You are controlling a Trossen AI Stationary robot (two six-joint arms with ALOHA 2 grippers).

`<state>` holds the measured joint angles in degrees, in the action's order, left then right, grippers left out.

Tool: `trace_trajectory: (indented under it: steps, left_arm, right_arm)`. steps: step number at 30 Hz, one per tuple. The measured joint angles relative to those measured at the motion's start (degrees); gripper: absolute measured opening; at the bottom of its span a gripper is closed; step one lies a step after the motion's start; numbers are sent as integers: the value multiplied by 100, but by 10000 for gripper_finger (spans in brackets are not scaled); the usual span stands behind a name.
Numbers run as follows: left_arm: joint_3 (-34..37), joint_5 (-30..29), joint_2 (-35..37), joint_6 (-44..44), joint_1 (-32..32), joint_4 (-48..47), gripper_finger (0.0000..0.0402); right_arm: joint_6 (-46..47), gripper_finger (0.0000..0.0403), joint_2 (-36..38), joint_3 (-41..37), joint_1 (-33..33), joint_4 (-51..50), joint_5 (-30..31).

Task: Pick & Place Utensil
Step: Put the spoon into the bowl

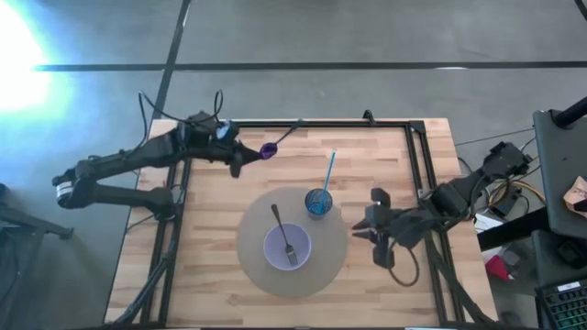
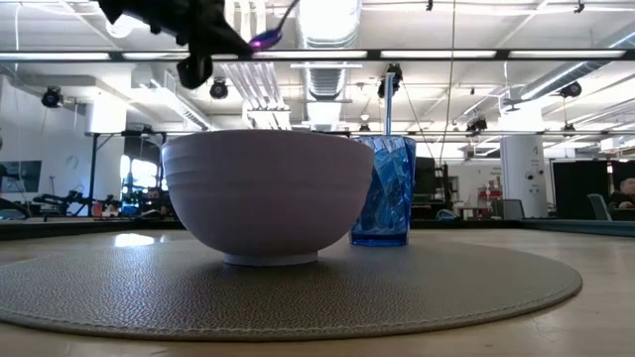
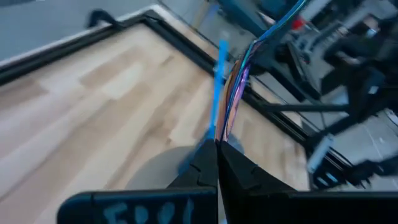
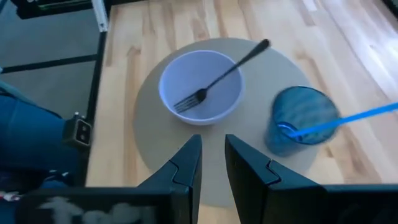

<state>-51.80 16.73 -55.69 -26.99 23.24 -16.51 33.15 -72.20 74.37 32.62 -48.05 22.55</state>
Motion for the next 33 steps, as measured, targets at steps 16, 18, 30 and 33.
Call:
trace_trajectory:
  steps: [16,18,30,33]
  left_arm:
    - [47,-808,-20,-123,-2447,321,0]
    - [47,-1008,-21,-160,-2721,322,0]
    - [617,-1707,-51,-634,-3768,1259,0]
    - [805,-1816,-78,-747,-3918,1546,0]
  right_arm:
    - [13,68,-1388,29,166,985,331]
    - [-7,68,-1475,96,204,1139,343]
    - [-13,68,-1610,323,1069,1479,1812]
    - [-15,68,-1715,323,1244,1556,2612]
